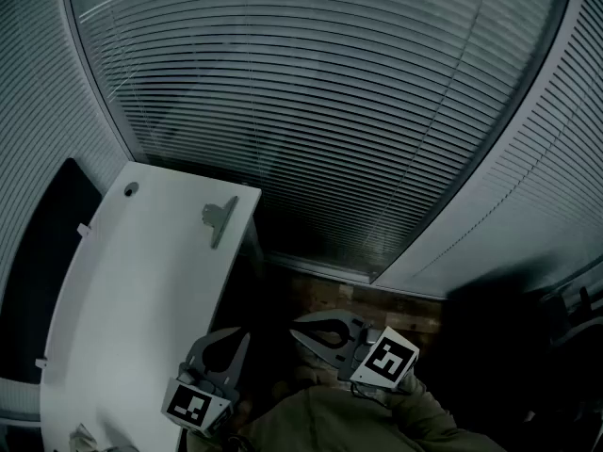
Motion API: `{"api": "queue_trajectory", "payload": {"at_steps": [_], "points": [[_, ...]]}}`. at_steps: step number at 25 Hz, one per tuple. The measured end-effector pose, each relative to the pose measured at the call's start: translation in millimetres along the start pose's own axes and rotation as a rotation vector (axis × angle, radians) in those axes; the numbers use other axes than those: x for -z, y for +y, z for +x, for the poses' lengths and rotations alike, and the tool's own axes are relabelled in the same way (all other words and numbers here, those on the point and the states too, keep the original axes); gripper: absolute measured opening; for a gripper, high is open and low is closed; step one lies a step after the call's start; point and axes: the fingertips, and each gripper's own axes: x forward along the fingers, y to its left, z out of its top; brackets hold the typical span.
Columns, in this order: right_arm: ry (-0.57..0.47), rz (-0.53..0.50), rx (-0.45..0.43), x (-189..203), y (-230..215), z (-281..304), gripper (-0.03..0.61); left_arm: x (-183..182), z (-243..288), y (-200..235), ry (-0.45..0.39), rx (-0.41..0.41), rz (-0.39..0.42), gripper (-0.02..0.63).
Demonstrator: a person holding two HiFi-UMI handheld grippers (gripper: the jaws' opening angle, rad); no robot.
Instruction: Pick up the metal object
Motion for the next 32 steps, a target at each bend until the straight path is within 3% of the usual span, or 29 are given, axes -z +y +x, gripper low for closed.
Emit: {"api": "queue_trajectory", "payload": {"at_steps": [14,22,26,32], "points": [[0.003,0.057,-0.017,13,-40,-7,0.003,3,45,3,0.033,-0.009,-0.010,0.008],[0.036,0.065,-0.018,13,-87,33,0.003,-10,72,60,-0.032,0.003,0.000,0.008],[0.040,0.063,-0.026,6,-111,65,0.004,-7,80,95,0.030,-0.022,-0.061,0.008],[0.067,0.067,-0.054,5,-128,111,0.005,-13,86,143,0.009,-0.026,-0.060,0.008]]}}
